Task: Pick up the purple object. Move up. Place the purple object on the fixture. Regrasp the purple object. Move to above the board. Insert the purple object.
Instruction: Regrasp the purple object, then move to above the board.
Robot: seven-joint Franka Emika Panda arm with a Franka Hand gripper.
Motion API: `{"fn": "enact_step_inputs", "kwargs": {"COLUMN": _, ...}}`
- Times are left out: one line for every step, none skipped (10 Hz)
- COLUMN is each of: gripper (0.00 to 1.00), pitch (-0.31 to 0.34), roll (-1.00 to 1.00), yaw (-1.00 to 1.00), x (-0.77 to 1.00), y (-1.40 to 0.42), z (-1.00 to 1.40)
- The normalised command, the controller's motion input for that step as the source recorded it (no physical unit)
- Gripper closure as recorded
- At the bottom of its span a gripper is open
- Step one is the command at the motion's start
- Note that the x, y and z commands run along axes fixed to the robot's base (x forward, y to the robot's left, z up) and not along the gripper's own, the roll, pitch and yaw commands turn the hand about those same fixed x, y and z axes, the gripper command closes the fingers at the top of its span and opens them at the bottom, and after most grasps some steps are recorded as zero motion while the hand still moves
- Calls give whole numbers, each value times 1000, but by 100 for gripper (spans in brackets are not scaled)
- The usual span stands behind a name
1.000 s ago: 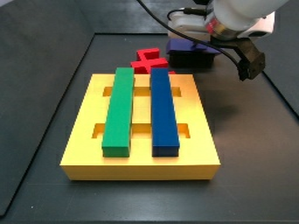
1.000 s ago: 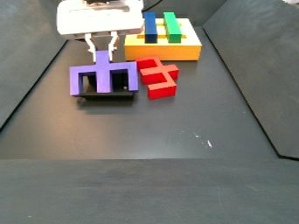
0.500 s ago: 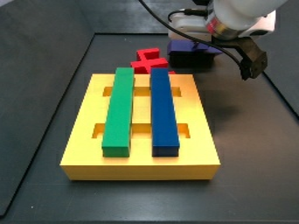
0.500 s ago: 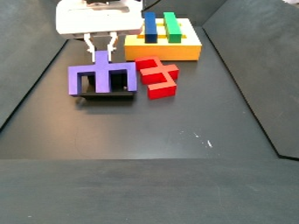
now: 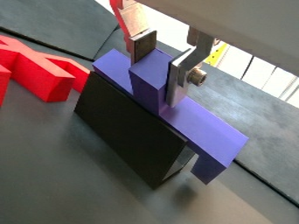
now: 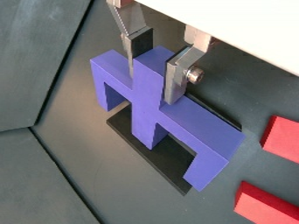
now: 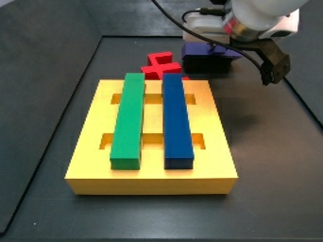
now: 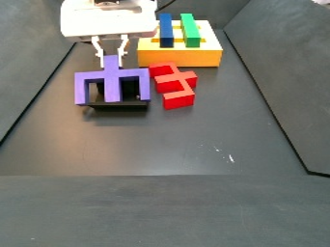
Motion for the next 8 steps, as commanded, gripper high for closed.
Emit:
{"fn": "enact_step_inputs", "kwargs": {"gripper": 100, "pitch": 0, "roll": 0, "yaw": 0, "x": 0, "y": 0, "z": 0}}
{"fn": "enact_step_inputs", "kwargs": {"gripper": 100, "pitch": 0, "roll": 0, "yaw": 0, "x": 0, "y": 0, "z": 0}}
{"fn": "enact_step_inputs", "kwargs": {"gripper": 100, "pitch": 0, "roll": 0, "yaw": 0, "x": 0, "y": 0, "z": 0}}
{"fn": "enact_step_inputs", "kwargs": {"gripper": 100, "pitch": 0, "roll": 0, "yaw": 0, "x": 0, "y": 0, "z": 0}}
{"fn": "enact_step_inputs", "kwargs": {"gripper": 100, "pitch": 0, "roll": 0, "yaw": 0, "x": 0, "y": 0, "z": 1400}}
{"fn": "enact_step_inputs", "kwargs": {"gripper": 100, "pitch": 29, "roll": -22, "yaw": -101, "x": -20, "y": -16, "z": 1400}}
{"fn": "enact_step_inputs", "kwargs": {"gripper": 100, "pitch": 27, "roll": -83, "yaw": -97, "x": -55, "y": -6, "z": 1400}}
{"fn": "enact_step_inputs", "kwargs": {"gripper": 100, "pitch": 50, "roll": -53, "yaw": -60, "x": -54, "y": 2, "z": 1400}}
